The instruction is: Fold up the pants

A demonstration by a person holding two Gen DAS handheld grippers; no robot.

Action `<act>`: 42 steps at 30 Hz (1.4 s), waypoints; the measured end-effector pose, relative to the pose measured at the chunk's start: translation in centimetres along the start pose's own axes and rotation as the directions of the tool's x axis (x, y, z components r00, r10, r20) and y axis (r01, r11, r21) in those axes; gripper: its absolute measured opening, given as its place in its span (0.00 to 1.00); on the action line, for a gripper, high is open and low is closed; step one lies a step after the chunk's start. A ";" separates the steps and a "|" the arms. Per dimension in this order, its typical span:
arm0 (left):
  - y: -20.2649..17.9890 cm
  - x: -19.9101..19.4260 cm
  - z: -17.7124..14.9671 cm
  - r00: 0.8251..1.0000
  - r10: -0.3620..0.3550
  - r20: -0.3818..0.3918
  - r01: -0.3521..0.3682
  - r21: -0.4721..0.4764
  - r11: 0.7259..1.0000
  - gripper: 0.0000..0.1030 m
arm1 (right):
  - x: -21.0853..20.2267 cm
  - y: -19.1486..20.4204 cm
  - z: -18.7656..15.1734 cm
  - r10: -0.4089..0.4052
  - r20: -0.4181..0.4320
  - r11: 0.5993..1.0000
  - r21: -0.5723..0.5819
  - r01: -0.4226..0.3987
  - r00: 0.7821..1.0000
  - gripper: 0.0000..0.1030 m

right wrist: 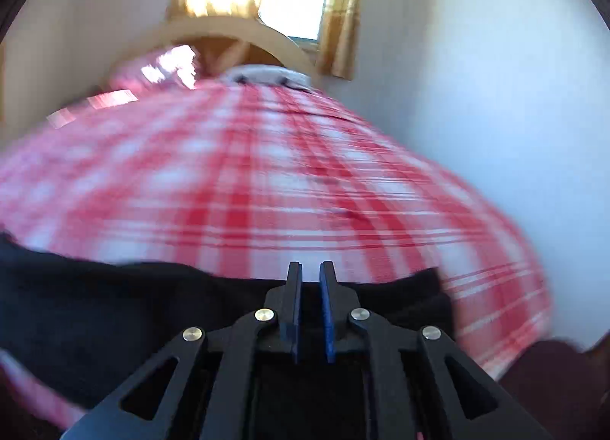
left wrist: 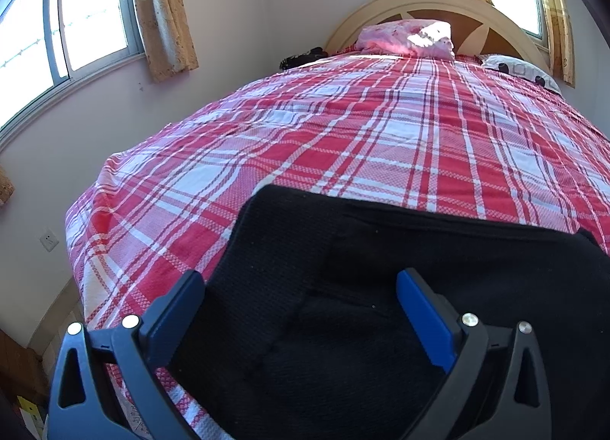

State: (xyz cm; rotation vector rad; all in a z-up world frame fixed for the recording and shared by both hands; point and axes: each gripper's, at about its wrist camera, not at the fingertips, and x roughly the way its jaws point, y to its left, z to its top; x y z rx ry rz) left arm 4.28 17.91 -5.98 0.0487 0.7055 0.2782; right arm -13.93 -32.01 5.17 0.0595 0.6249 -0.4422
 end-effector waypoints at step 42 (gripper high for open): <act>0.6 0.1 -0.3 0.999 -0.050 0.018 0.050 -0.020 0.999 1.00 | 3.7 30.9 -3.0 0.367 -0.371 0.587 -0.619 -0.522 0.853 0.06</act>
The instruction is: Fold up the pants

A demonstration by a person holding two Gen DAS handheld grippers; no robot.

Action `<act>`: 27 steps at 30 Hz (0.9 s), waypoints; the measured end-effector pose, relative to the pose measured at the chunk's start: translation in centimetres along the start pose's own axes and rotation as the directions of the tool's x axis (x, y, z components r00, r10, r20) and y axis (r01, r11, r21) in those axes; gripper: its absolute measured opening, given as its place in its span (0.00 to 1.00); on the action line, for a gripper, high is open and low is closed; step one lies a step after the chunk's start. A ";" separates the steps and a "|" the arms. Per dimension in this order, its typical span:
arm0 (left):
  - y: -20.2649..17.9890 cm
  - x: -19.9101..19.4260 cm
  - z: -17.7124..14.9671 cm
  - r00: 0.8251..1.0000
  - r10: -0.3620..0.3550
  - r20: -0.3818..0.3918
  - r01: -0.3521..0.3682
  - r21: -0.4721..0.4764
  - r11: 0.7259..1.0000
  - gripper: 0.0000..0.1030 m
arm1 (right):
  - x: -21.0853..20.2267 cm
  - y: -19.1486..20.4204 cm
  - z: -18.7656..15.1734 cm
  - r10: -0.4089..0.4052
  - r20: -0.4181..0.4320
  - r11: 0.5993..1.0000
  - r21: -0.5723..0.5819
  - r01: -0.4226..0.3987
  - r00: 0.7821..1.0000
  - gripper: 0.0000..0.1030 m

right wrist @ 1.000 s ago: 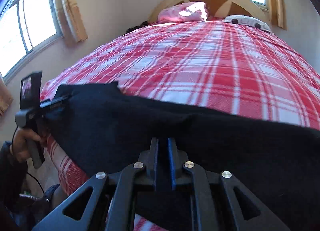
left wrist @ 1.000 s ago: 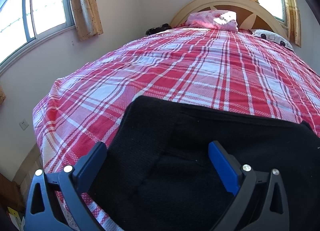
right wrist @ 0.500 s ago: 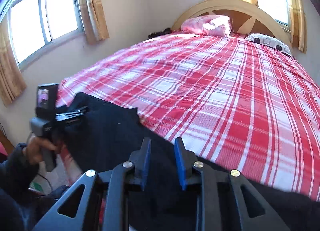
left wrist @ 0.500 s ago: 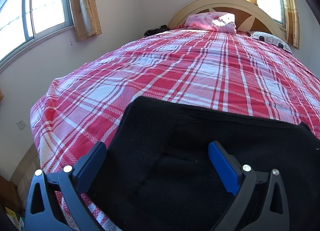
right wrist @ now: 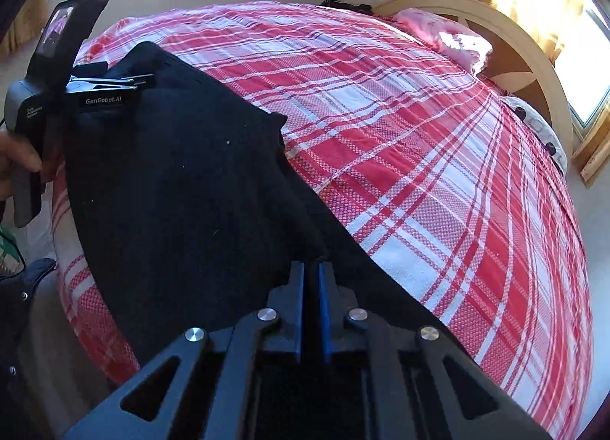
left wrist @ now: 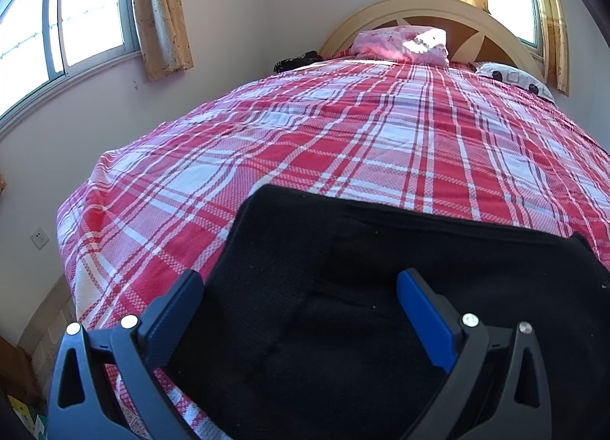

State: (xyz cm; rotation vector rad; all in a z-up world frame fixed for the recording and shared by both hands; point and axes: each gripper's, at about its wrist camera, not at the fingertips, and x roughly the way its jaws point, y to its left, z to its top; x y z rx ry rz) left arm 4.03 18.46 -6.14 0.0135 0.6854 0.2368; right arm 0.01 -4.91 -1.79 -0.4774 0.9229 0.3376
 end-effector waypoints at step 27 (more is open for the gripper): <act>0.4 -0.4 0.6 1.000 -0.011 -0.026 0.012 0.027 1.000 1.00 | -9.2 -6.6 -13.9 -0.204 0.146 0.764 0.642 0.064 0.968 0.49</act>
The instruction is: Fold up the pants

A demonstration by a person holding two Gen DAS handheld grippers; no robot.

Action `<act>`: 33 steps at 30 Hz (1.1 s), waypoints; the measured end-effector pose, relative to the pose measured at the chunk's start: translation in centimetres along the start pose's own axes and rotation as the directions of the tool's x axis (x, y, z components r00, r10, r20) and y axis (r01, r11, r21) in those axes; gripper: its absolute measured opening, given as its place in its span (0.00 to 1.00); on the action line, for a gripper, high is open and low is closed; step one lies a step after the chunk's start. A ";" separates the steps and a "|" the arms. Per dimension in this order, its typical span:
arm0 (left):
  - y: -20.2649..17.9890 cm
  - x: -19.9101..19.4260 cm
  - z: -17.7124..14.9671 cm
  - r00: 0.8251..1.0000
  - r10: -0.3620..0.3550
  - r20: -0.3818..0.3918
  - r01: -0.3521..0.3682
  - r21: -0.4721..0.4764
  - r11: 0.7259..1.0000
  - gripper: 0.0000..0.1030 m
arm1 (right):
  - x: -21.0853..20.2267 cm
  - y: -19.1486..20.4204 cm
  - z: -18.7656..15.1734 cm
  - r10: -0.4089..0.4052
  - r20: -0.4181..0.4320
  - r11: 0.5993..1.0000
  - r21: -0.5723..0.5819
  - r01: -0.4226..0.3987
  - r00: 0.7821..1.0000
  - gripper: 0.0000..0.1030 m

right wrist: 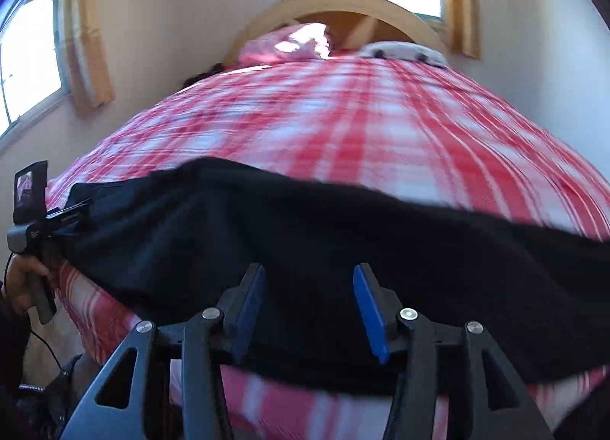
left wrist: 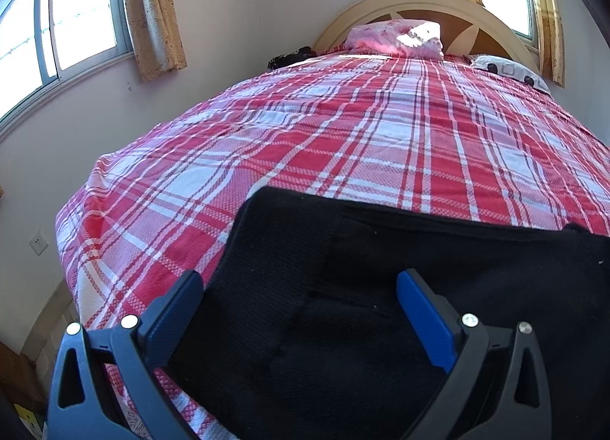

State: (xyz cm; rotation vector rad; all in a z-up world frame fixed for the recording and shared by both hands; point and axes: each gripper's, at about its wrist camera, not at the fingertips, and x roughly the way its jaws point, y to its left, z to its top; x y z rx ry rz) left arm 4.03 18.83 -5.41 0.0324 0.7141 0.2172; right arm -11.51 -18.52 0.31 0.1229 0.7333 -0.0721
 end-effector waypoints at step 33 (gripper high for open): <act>-21.6 -14.3 -5.4 0.834 -0.540 -0.111 0.535 0.403 0.743 0.99 | -7.1 -27.3 1.6 -0.426 0.117 0.881 0.281 0.382 0.897 0.05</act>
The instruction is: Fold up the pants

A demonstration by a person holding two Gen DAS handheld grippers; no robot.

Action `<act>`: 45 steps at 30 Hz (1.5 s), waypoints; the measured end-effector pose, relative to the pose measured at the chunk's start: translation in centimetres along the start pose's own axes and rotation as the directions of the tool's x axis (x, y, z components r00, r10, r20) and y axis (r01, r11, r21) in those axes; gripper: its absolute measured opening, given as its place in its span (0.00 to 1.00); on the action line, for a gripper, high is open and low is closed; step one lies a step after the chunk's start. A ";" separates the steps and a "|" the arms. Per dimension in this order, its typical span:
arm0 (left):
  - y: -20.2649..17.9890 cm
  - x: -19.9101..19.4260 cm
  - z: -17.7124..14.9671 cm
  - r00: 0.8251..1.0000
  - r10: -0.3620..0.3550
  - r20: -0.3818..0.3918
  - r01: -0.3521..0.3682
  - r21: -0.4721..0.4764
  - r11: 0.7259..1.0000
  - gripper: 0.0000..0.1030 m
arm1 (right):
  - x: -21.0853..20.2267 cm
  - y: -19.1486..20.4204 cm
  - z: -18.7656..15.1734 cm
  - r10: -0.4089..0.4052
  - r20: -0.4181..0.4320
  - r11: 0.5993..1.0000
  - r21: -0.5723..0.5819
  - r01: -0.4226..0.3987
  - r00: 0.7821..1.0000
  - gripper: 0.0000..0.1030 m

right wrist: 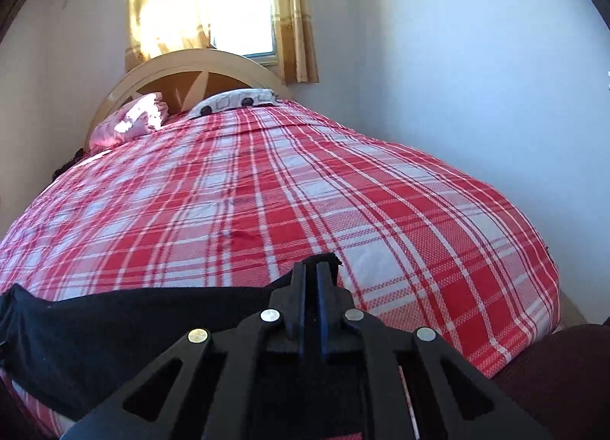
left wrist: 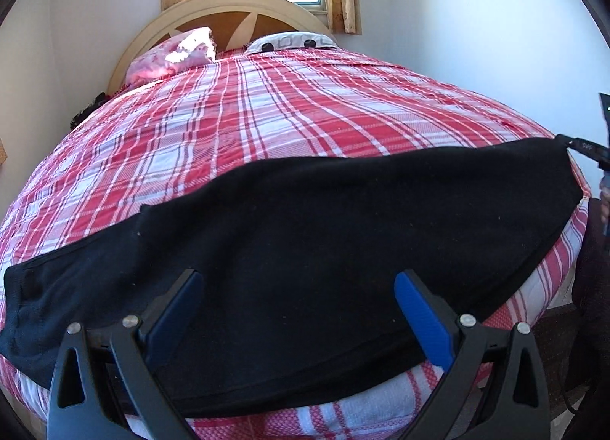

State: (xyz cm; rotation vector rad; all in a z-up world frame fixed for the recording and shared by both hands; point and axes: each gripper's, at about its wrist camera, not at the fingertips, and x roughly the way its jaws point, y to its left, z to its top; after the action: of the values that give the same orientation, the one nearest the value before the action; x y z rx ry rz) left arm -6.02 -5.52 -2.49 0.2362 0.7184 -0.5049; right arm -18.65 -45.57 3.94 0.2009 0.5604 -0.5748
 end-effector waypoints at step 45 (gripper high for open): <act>4.7 -3.3 -6.1 0.955 -0.292 0.057 0.297 -0.134 0.945 1.00 | -4.2 22.3 -13.8 0.701 -0.043 0.630 0.504 -0.591 0.712 0.31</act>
State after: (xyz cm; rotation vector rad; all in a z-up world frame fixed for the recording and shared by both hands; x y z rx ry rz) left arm -9.10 1.97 -4.54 -0.0152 0.7543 -0.7380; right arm -15.13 -20.72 -4.61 0.9064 0.5267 0.0592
